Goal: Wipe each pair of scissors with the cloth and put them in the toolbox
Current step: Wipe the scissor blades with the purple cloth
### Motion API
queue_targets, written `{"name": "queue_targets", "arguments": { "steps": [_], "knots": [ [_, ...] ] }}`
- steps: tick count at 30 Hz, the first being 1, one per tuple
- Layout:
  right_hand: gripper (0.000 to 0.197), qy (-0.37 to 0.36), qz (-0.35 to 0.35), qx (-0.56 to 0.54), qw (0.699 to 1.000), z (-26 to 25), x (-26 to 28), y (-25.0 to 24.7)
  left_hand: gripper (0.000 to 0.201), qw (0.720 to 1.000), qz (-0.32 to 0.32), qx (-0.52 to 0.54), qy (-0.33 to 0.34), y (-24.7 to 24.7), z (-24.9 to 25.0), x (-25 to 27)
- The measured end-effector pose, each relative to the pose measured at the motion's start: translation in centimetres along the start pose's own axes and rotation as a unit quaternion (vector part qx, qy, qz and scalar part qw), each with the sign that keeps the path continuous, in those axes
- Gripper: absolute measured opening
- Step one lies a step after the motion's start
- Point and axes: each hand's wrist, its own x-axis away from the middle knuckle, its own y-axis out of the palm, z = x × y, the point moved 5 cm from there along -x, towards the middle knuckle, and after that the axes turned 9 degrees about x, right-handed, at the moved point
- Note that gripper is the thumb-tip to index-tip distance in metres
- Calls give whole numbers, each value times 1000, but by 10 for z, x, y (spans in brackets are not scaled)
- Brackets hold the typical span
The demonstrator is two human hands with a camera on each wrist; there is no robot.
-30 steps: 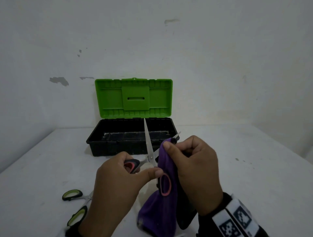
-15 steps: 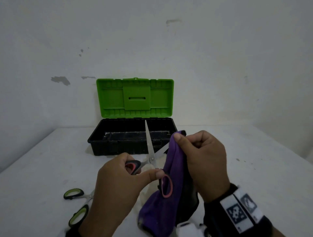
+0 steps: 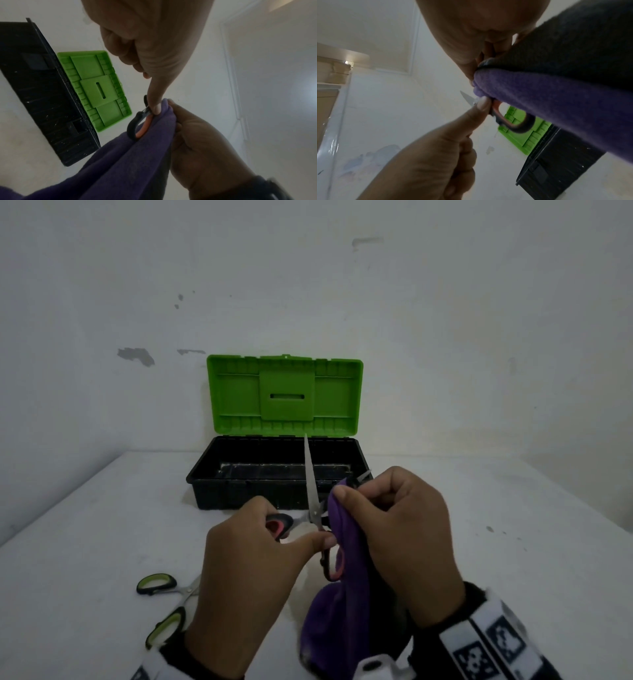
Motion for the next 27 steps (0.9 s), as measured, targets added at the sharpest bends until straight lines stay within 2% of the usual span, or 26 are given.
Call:
{"name": "queue_targets", "arguments": {
  "steps": [4, 8, 12, 16, 20, 25, 27],
  "knots": [
    [23, 8, -5, -16, 1000, 1, 8, 14, 54, 999, 13, -18, 42, 0, 0, 2],
    [25, -2, 41, 27, 999, 2, 1, 6, 54, 996, 26, -43, 73, -3, -1, 3],
    [24, 2, 5, -6, 1000, -5, 4, 8, 53, 993, 37, -37, 103, -8, 1, 3],
    [26, 27, 44, -8, 999, 7, -7, -1, 52, 990, 30, -43, 132, -11, 4, 5],
    [24, 23, 10, -26, 999, 0, 1, 2, 51, 989, 28, -32, 142, -12, 7, 6],
    [26, 46, 63, -30, 997, 12, -8, -7, 52, 990, 14, -29, 137, -11, 9, 7],
    [25, 40, 45, -35, 998, 7, -4, -3, 52, 991, 16, -25, 130, -12, 9, 7]
  ]
}}
